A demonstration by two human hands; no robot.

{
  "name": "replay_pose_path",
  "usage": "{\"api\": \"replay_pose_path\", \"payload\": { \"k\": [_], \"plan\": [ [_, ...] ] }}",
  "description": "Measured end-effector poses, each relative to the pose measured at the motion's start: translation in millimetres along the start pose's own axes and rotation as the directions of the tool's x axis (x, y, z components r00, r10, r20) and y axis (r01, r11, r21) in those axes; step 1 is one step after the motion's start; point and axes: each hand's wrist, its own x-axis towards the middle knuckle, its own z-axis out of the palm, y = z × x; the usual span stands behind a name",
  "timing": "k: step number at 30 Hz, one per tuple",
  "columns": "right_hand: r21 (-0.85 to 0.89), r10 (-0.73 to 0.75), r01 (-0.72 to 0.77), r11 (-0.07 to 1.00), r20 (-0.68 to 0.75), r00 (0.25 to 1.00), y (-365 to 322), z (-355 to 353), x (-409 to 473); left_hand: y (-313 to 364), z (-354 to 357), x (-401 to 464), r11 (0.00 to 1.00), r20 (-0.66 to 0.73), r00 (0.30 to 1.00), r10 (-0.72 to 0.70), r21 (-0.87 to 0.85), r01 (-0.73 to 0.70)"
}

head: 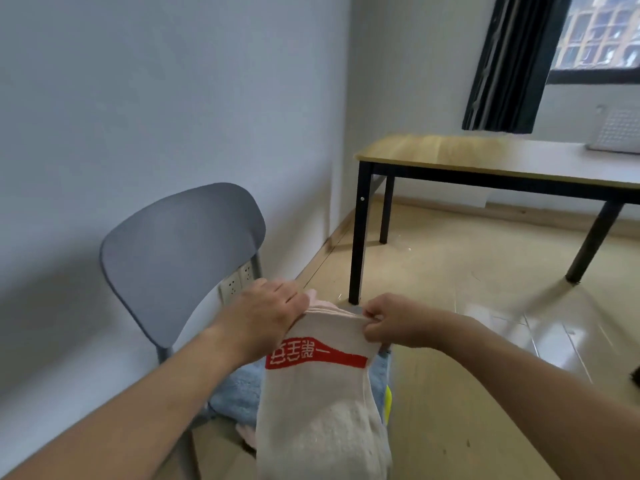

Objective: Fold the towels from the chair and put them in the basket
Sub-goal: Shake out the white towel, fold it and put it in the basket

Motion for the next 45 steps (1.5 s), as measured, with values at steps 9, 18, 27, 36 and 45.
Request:
{"api": "replay_pose_path", "payload": {
  "k": [9, 18, 27, 36, 45],
  "plan": [
    [-0.075, -0.048, 0.043, 0.996, -0.064, 0.997, -48, -8, -74, 27, -112, -8, 0.965, -0.059, 0.987, 0.150, 0.224, -0.134],
    [0.083, -0.195, 0.210, 0.974, -0.156, 0.968, -91, -5, -101, 18, -161, -16, 0.840, -0.104, 0.978, 0.180, 0.534, -0.098],
    [0.156, -0.172, 0.234, 0.960, -0.331, 0.928, -109, 12, -99, 4, -181, -24, 0.808, -0.088, 0.978, 0.191, 0.579, -0.106],
    [0.048, -0.245, 0.291, 0.956, -0.419, 0.874, -113, 13, -91, 10, -182, -12, 0.824, -0.172, 0.961, 0.215, 0.560, -0.085],
    [-0.063, -0.220, 0.225, 0.972, -0.566, 0.794, -100, 6, -80, 5, -181, -7, 0.803, -0.150, 0.968, 0.201, 0.592, -0.075]
  ]
}}
